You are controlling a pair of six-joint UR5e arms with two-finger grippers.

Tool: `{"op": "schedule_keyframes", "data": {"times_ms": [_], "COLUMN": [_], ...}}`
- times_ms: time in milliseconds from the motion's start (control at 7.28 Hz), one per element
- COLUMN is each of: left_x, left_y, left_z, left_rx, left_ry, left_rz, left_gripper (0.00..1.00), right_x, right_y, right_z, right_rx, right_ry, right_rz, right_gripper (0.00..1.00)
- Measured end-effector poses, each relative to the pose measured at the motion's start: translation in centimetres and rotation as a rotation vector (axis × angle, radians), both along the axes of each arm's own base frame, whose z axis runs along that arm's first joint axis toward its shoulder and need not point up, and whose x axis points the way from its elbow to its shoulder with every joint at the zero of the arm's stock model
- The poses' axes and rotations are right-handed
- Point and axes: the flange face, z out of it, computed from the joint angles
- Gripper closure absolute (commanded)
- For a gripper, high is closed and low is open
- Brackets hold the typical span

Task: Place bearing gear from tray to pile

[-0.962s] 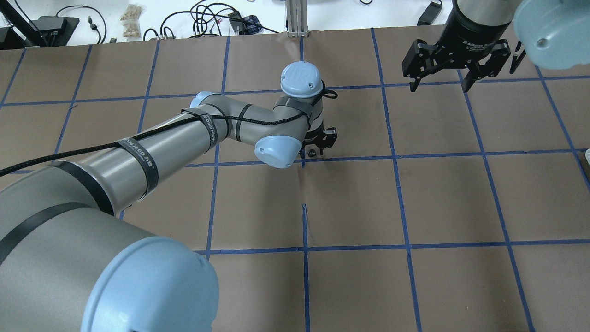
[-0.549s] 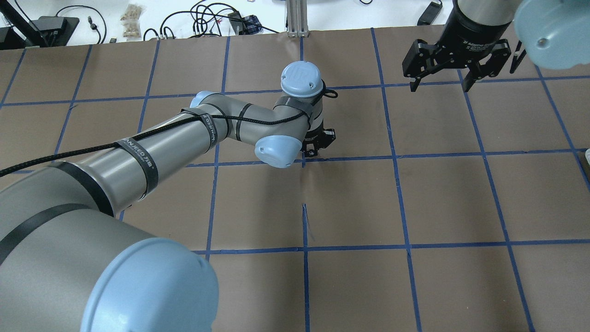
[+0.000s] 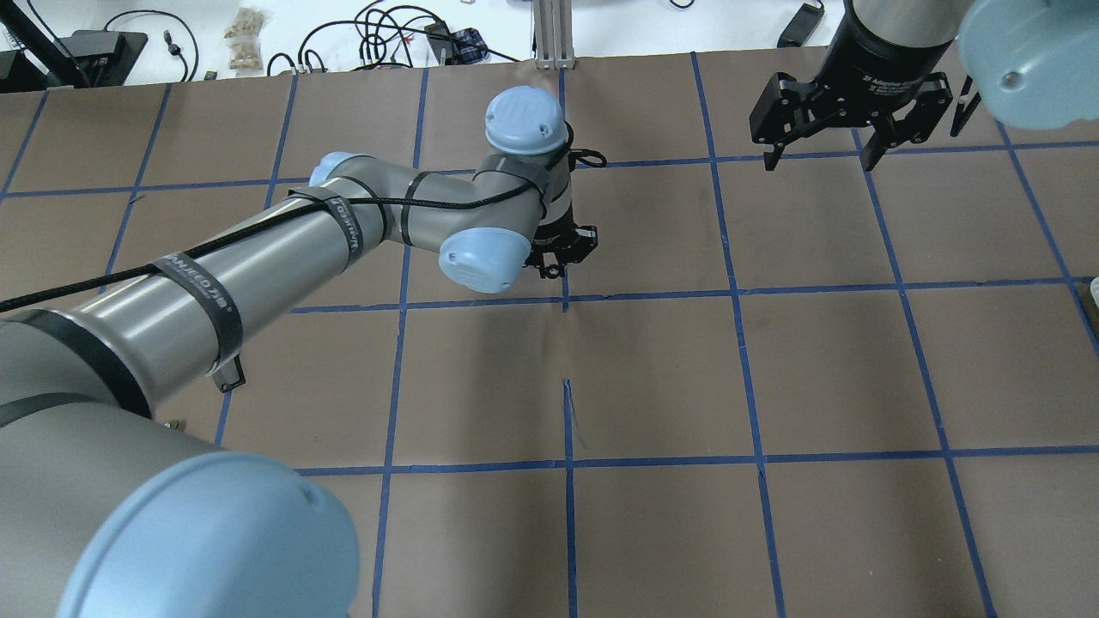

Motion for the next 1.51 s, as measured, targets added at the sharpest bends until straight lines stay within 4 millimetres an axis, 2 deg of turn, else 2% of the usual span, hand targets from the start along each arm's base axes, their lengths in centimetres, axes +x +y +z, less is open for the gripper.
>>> {"op": "schedule_keyframes", "data": {"times_ms": [137,412,687,824,1099,1511], "left_x": [4.2,13.7,23.1,28.2,37.0,46.8], "left_y": [-0.9,-1.8,-1.9,-1.7,-0.7,1.7], "left_z": [2.7,7.6,10.3,10.8,10.7,8.5], "left_rx": [0.020,0.047,0.050,0.056,0.074,0.088], "left_ry": [-0.009,-0.063,-0.099,-0.111,-0.111,-0.097], "left_rz": [-0.024,-0.049,-0.056,-0.066,-0.072,-0.098], "left_gripper": [0.95,0.95,0.95,0.95,0.96,0.96], "right_x": [0.0,0.0,0.0,0.0,0.0,0.0], "right_y": [0.0,0.0,0.0,0.0,0.0,0.0], "right_z": [0.0,0.0,0.0,0.1,0.0,0.1], "right_rx": [0.000,-0.001,-0.001,-0.002,0.000,-0.002], "right_ry": [0.000,0.000,0.000,-0.001,-0.001,-0.002], "right_rz": [0.000,0.000,0.000,0.000,-0.001,0.000], "right_gripper": [0.00,0.00,0.00,0.00,0.00,0.00]}}
